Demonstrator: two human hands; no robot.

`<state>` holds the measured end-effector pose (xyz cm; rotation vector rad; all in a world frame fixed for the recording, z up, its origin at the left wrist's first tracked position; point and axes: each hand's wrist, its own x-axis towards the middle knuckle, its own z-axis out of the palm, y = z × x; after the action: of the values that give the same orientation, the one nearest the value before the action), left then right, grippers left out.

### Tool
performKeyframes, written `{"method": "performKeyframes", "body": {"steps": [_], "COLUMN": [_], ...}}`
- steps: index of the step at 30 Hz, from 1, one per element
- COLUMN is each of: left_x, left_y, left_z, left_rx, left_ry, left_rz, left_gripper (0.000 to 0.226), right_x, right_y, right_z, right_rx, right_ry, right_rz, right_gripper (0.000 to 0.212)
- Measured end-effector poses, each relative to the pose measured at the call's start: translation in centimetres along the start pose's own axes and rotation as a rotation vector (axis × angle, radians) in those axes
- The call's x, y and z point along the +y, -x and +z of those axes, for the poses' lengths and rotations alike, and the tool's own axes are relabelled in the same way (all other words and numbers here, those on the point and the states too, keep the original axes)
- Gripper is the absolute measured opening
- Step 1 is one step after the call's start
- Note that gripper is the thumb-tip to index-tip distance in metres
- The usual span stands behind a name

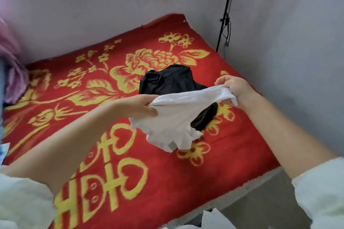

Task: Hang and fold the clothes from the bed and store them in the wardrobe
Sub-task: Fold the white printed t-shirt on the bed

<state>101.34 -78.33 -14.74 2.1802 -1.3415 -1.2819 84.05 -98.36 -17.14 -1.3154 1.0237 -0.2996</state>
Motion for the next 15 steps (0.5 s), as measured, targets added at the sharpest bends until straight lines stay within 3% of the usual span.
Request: {"method": "performKeyframes", "body": {"steps": [3, 7, 11, 15], "left_x": [-1.5, -3.1, -4.2, -4.7], "left_y": [1.4, 2.8, 3.8, 5.8], "left_z": [-0.2, -2.4, -5.9, -9.6], "left_rx": [-0.068, 0.084, 0.387, 0.925], "left_ry": [-0.129, -0.185, -0.451, -0.435], "left_rz": [-0.137, -0.199, -0.323, -0.399], "left_gripper": [0.017, 0.026, 0.016, 0.023], "right_x": [-1.8, -5.8, -10.2, -14.5], "right_y": [0.4, 0.1, 0.0, 2.0], "right_z": [2.2, 4.3, 6.8, 9.2], "right_rx": [0.003, 0.096, 0.212, 0.217], "right_ry": [0.041, 0.006, -0.062, -0.212], "right_rz": [-0.054, -0.154, -0.277, -0.43], "right_gripper": [0.037, 0.04, 0.041, 0.039]}}
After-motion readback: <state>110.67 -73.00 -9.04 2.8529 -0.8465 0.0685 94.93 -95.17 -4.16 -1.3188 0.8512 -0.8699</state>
